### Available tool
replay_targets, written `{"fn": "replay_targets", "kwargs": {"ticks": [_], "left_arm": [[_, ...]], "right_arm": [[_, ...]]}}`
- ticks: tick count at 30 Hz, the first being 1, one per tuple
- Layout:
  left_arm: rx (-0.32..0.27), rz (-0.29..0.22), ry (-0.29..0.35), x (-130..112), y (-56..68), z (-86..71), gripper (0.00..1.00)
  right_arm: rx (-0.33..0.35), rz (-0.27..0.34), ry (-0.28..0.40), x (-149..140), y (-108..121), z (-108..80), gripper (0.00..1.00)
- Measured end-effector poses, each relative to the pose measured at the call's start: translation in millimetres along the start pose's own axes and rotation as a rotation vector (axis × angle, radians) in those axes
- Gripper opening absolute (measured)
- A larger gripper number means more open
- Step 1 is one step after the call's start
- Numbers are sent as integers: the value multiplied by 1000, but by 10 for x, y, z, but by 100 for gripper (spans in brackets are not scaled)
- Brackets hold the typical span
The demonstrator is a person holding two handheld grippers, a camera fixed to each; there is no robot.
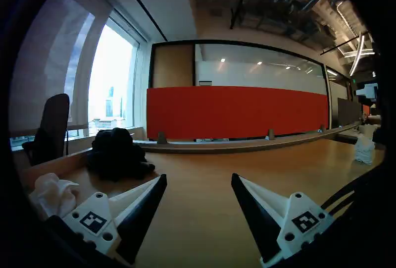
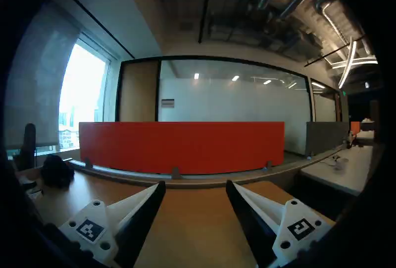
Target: Fold towel
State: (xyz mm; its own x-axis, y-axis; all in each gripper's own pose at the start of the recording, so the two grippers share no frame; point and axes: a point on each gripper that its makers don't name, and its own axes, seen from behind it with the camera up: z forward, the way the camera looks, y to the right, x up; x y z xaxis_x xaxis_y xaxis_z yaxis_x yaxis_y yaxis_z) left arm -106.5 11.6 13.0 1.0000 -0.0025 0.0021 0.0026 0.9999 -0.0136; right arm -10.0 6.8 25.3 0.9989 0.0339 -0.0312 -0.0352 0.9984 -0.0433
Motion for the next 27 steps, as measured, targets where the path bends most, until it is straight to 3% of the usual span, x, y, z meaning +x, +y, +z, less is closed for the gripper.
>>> {"fn": "replay_targets", "kwargs": {"ticks": [27], "left_arm": [[0, 0, 1, -12, 1, 0, 97]], "right_arm": [[10, 51, -21, -992, 31, -82, 95]]}}
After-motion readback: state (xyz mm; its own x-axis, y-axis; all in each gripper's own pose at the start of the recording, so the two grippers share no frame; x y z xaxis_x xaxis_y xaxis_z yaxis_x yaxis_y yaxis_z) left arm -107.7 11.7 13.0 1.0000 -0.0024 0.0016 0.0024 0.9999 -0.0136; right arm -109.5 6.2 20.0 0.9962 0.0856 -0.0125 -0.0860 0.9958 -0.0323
